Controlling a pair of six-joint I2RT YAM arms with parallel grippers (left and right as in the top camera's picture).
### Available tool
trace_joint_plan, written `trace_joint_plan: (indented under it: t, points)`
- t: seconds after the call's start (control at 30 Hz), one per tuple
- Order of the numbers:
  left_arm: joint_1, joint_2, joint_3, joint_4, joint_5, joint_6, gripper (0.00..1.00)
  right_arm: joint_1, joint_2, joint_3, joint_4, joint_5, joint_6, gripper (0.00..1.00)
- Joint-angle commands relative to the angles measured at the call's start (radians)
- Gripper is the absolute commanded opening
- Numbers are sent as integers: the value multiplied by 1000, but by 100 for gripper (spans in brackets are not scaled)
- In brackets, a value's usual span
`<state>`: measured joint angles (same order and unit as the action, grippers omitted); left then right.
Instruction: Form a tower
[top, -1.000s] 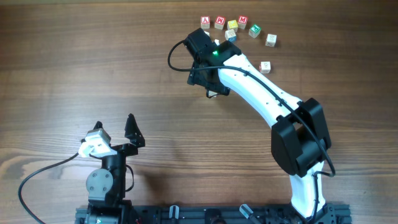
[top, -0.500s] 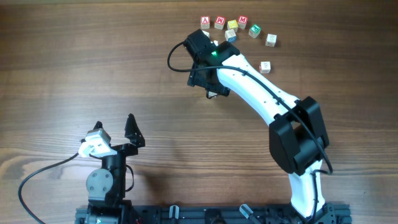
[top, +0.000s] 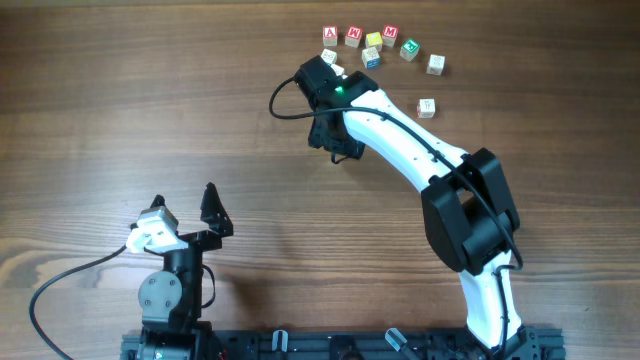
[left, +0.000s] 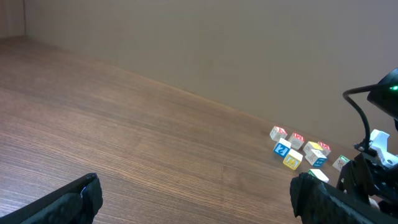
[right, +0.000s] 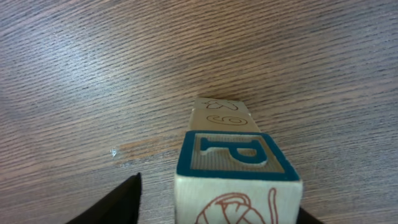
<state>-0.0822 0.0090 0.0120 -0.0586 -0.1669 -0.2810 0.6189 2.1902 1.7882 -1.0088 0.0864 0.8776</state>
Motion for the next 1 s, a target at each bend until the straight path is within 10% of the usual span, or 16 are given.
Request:
trace_joint_plan:
  t: [0.0, 0.23, 0.6, 0.97]
  points:
    - [6, -2, -6, 3, -6, 19, 100, -4, 13, -9, 2, -5, 6, 52]
    - [6, -2, -6, 3, -6, 19, 100, -4, 13, -9, 1, -5, 13, 47]
    - [6, -2, -6, 3, -6, 19, 100, -5, 14, -9, 2, 5, 46, 94]
    - [6, -2, -6, 3, -6, 19, 100, -24, 45, -10, 28, 23, 102, 91]
